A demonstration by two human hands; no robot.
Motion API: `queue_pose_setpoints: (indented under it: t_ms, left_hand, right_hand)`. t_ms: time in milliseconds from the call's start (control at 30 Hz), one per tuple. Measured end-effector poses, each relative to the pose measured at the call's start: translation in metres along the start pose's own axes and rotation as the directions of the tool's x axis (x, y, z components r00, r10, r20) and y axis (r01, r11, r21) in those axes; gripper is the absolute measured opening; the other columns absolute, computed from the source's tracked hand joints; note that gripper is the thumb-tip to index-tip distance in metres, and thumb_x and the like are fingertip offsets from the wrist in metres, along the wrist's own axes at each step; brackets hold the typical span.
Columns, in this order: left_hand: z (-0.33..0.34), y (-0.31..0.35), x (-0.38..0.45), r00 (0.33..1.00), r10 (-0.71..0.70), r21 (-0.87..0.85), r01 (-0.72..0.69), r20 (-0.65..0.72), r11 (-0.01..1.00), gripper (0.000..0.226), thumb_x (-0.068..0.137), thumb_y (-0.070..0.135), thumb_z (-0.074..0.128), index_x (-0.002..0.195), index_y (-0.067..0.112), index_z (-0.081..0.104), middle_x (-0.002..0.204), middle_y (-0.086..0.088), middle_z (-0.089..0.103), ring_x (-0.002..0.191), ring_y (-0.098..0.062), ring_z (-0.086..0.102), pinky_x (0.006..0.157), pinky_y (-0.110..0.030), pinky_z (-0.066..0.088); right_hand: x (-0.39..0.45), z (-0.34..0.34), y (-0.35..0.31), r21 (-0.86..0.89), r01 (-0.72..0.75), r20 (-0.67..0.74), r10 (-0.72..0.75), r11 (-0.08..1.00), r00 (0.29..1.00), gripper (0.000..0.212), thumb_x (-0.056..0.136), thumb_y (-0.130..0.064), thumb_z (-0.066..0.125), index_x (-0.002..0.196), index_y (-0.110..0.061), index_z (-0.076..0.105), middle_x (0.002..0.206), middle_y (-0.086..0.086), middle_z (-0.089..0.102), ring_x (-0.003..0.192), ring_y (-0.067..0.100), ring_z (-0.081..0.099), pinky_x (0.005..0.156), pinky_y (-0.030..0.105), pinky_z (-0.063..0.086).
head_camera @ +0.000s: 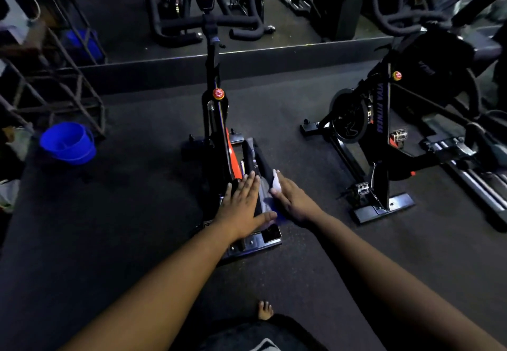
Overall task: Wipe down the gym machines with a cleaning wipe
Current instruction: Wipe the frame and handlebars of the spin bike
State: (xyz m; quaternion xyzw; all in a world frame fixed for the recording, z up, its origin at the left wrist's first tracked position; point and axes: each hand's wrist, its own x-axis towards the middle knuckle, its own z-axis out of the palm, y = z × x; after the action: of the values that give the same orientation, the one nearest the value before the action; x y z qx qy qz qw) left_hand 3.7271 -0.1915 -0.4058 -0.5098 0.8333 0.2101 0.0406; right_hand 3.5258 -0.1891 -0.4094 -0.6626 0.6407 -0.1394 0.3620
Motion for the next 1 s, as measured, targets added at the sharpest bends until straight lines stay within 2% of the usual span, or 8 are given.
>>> queue_pose_setpoints:
  t_ms: [67, 133, 267, 400, 500, 667, 833, 1000]
  left_hand:
    - [0.007, 0.001, 0.007, 1.0, -0.025, 0.001, 0.025, -0.013, 1.0, 0.104, 0.09, 0.081, 0.026, 0.158, 0.019, -0.023, 0.163, 0.004, -0.035, 0.15, -0.014, -0.03, 0.125, -0.05, -0.01]
    - [0.012, 0.0, 0.009, 0.998, -0.028, 0.022, 0.029, -0.063, 0.999, 0.106, 0.084, 0.083, 0.02, 0.159, 0.021, -0.021, 0.164, 0.004, -0.033, 0.151, -0.014, -0.03, 0.126, -0.049, -0.008]
    - [0.01, 0.0, 0.011, 0.998, -0.024, 0.043, 0.026, -0.051, 0.999, 0.112, 0.074, 0.087, 0.009, 0.159, 0.02, -0.02, 0.165, 0.002, -0.03, 0.152, -0.016, -0.028, 0.126, -0.046, -0.01]
    - [0.008, -0.001, 0.008, 0.999, -0.041, 0.089, 0.043, -0.025, 0.995, 0.107, 0.075, 0.088, 0.005, 0.15, 0.019, -0.029, 0.161, 0.001, -0.037, 0.15, -0.016, -0.033, 0.125, -0.048, -0.011]
    - [0.011, -0.001, 0.009, 0.998, -0.036, 0.062, 0.039, -0.049, 0.997, 0.107, 0.077, 0.087, 0.013, 0.15, 0.023, -0.033, 0.158, 0.004, -0.04, 0.151, -0.014, -0.03, 0.126, -0.046, -0.011]
    - [0.01, -0.003, 0.011, 0.998, -0.048, 0.08, 0.051, -0.041, 0.995, 0.114, 0.078, 0.088, 0.019, 0.151, 0.018, -0.033, 0.157, -0.004, -0.044, 0.149, -0.014, -0.033, 0.124, -0.038, -0.016]
    - [0.005, 0.001, 0.011, 0.994, -0.108, 0.074, 0.11, -0.028, 0.991, 0.126, 0.073, 0.092, 0.018, 0.151, 0.007, -0.032, 0.156, -0.01, -0.042, 0.151, -0.018, -0.029, 0.125, -0.039, -0.015]
    - [0.012, 0.006, -0.001, 0.953, -0.291, -0.141, 0.278, -0.078, 0.95, 0.148, 0.057, 0.101, 0.032, 0.147, 0.009, -0.04, 0.154, -0.009, -0.048, 0.149, -0.019, -0.035, 0.124, -0.04, -0.017]
  right_hand:
    - [-0.025, 0.005, 0.015, 0.017, 0.061, -0.025, -0.061, 0.998, 0.998, 0.077, 0.099, -0.067, 0.035, 0.162, -0.027, 0.013, 0.168, 0.001, 0.018, 0.154, 0.012, 0.017, 0.122, 0.026, 0.014]
    - [-0.031, 0.011, 0.028, -0.006, 0.09, -0.059, -0.091, 0.996, 0.994, 0.086, 0.093, -0.08, 0.025, 0.162, -0.031, 0.013, 0.168, -0.002, 0.018, 0.154, 0.01, 0.015, 0.126, 0.039, 0.018]
    - [0.036, 0.001, 0.01, -0.088, 0.067, 0.001, -0.067, 0.994, 0.998, 0.093, 0.086, -0.085, 0.02, 0.162, -0.032, 0.01, 0.169, -0.01, 0.014, 0.155, 0.014, 0.015, 0.122, 0.057, 0.019]
    - [0.074, -0.004, -0.017, 0.124, 0.142, 0.042, -0.148, 0.982, 0.988, 0.085, 0.101, -0.063, 0.04, 0.163, -0.019, 0.002, 0.171, 0.0, 0.003, 0.155, 0.011, 0.004, 0.127, 0.043, 0.012]
    - [0.047, -0.007, -0.003, 0.03, 0.214, 0.116, -0.216, 0.976, 0.969, 0.082, 0.105, -0.055, 0.037, 0.162, -0.015, -0.007, 0.169, -0.002, -0.01, 0.154, 0.007, -0.01, 0.128, 0.034, 0.004]
    - [0.062, -0.003, -0.001, -0.051, 0.189, 0.135, -0.181, 0.981, 0.974, 0.094, 0.089, -0.084, 0.022, 0.16, -0.033, -0.012, 0.169, -0.008, -0.015, 0.155, 0.009, -0.007, 0.123, 0.059, 0.015]
    - [0.123, -0.009, -0.045, -0.118, 0.199, 0.05, -0.195, 0.973, 0.98, 0.077, 0.101, -0.066, 0.03, 0.161, -0.034, -0.006, 0.167, -0.003, -0.023, 0.154, 0.016, -0.019, 0.119, 0.065, 0.001]
    - [0.094, -0.014, -0.027, -0.379, 0.338, 0.141, -0.307, 0.861, 0.941, 0.079, 0.098, -0.071, 0.016, 0.162, -0.031, -0.007, 0.166, -0.005, -0.025, 0.153, 0.015, -0.024, 0.117, 0.069, -0.006]
